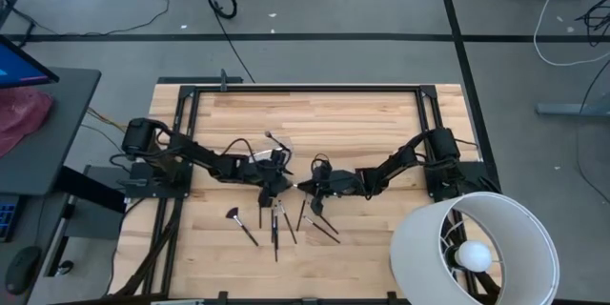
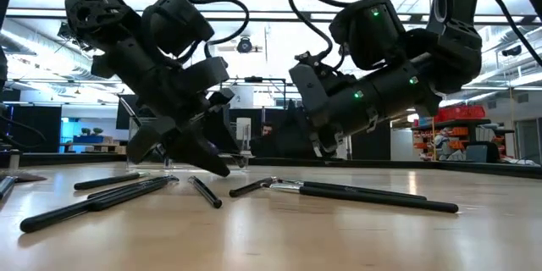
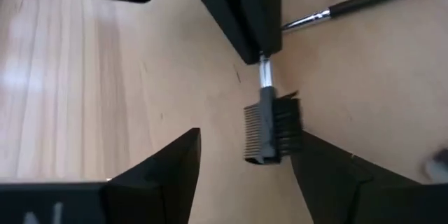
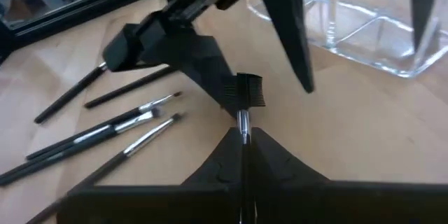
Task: Put items in baskets/containers
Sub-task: Put the eye groomer brush into the right section of the transparent organizer
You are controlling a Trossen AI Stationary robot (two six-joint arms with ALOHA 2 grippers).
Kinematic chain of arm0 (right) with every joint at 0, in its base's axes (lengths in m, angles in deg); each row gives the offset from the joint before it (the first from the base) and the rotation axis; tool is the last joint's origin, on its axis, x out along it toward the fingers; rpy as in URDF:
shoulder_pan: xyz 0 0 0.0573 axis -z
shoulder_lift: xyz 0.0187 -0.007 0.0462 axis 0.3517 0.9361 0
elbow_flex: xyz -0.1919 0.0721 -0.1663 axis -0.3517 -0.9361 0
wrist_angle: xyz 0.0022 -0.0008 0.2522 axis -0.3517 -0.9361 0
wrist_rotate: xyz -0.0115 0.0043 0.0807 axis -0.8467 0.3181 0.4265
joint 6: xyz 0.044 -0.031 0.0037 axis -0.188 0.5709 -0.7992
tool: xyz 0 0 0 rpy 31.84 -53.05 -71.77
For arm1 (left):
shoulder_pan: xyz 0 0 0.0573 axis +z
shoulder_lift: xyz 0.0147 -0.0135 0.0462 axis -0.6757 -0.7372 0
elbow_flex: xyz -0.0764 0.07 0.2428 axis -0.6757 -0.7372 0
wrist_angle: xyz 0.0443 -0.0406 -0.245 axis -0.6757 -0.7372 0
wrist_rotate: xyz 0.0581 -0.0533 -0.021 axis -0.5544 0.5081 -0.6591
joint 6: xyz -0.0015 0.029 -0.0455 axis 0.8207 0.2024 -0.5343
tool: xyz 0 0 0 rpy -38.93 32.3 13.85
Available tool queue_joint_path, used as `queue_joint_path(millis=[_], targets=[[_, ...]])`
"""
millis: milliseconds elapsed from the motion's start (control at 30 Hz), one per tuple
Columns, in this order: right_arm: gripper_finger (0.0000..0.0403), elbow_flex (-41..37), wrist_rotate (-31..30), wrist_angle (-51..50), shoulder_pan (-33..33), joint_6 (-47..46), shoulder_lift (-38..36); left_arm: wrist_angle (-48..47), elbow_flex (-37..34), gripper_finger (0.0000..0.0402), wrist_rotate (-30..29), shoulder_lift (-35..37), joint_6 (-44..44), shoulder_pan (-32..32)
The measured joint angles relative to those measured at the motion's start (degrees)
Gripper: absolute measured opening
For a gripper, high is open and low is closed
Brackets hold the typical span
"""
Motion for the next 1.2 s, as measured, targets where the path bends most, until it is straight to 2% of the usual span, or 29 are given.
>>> queue_joint_path(millis=[233,733,867,1067,1200], targets=[[0.0010,0.0,0.1,0.2,0.1,0.0,-0.1,1.7,0.0,0.0187,-0.9,-0.3,-0.2,-0.8],[0.0014,0.1,0.2,0.2,0.2,-2.2,-0.1,3.4,0.0,0.0036,-4.2,-0.3,0.0,-2.7],[0.0042,0.1,0.1,0.0,0.2,-3.0,-0.1,3.4,0.0,0.0020,-4.2,-0.3,-0.1,-2.7],[0.0103,0.2,0.2,0.1,0.3,-1.3,-0.2,2.4,0.0,0.0034,-4.5,-0.3,-0.3,-2.6],[0.0143,0.2,0.1,0.1,0.3,1.8,-0.2,-1.7,0.0,0.0028,-5.2,0.6,-3.0,-3.3]])
